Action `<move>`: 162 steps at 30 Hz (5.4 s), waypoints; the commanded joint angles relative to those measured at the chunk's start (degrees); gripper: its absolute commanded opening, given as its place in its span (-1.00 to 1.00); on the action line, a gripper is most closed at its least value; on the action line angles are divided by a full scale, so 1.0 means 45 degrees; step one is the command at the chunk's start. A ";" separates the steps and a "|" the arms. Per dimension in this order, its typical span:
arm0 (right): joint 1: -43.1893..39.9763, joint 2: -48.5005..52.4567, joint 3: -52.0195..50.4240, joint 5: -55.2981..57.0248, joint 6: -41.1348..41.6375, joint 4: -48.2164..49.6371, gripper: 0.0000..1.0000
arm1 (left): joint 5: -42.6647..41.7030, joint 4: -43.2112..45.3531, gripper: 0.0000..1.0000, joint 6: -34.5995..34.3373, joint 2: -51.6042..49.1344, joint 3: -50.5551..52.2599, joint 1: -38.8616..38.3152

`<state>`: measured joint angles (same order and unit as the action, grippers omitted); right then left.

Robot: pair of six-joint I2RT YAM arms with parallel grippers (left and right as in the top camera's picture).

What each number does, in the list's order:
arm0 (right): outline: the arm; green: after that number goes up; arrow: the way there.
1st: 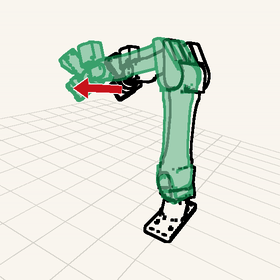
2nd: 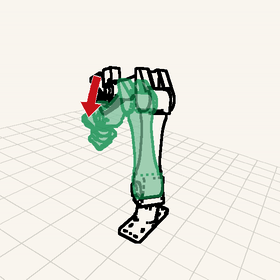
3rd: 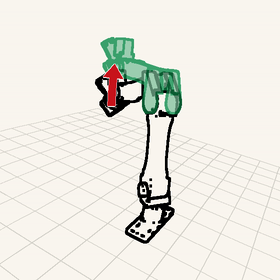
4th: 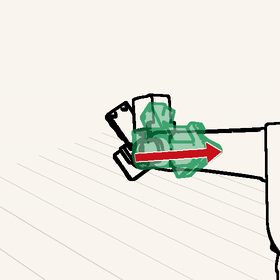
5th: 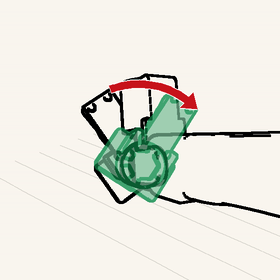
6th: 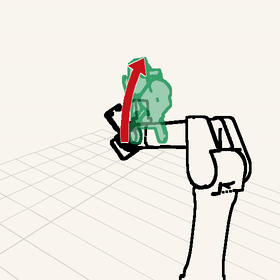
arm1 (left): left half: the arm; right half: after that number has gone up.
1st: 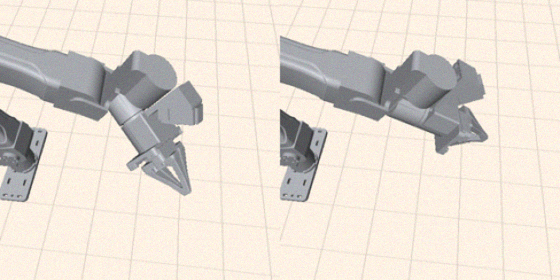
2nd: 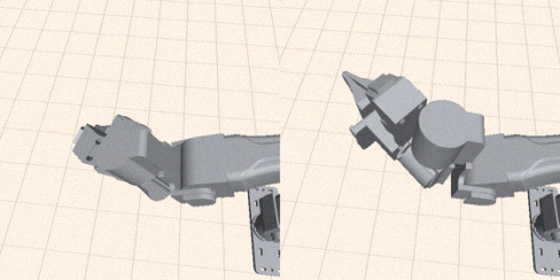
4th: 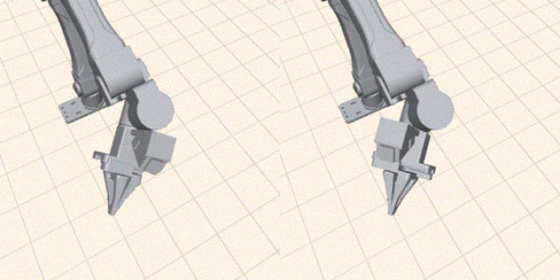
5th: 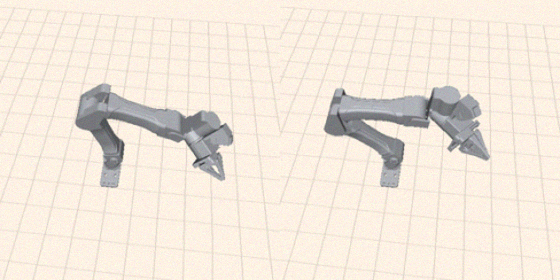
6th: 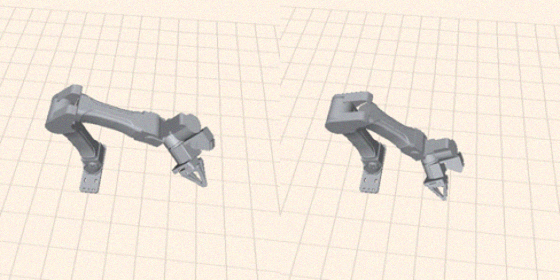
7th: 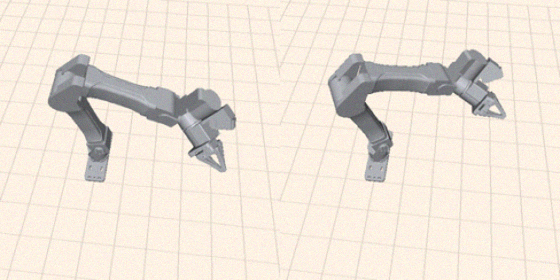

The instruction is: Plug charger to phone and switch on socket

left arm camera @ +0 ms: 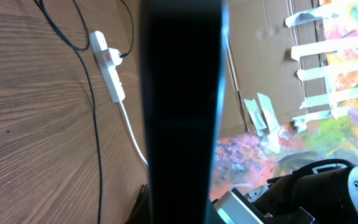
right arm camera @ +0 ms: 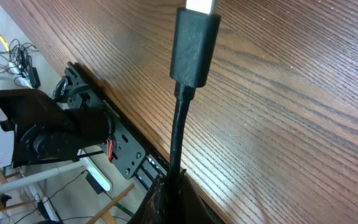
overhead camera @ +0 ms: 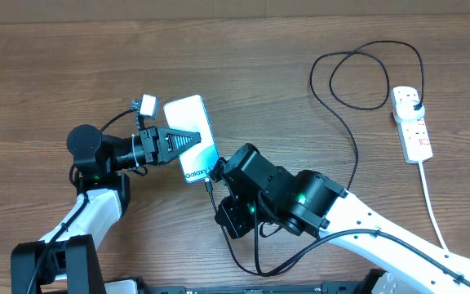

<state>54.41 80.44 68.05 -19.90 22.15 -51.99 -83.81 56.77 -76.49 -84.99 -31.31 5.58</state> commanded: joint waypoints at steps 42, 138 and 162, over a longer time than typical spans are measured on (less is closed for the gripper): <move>-0.0019 0.0010 -0.0049 0.0175 -0.0622 -0.0199 -0.92 | 0.0379 -0.1710 -0.92 -0.0520 0.0000 -0.0146 -0.0083; -0.0024 0.0427 -0.0049 0.0219 -0.0690 -0.0330 -0.93 | 0.0277 -0.1719 -0.92 0.1608 0.0000 -0.0146 -0.0165; -0.0034 0.0427 -0.0049 0.0724 -0.0019 -0.0151 -0.93 | -0.0165 -0.1715 -0.92 0.1477 0.0000 -0.0146 -0.0175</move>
<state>54.41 82.35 68.05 -18.83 19.94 -52.80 -82.94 48.80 -69.08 -85.03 -31.31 5.21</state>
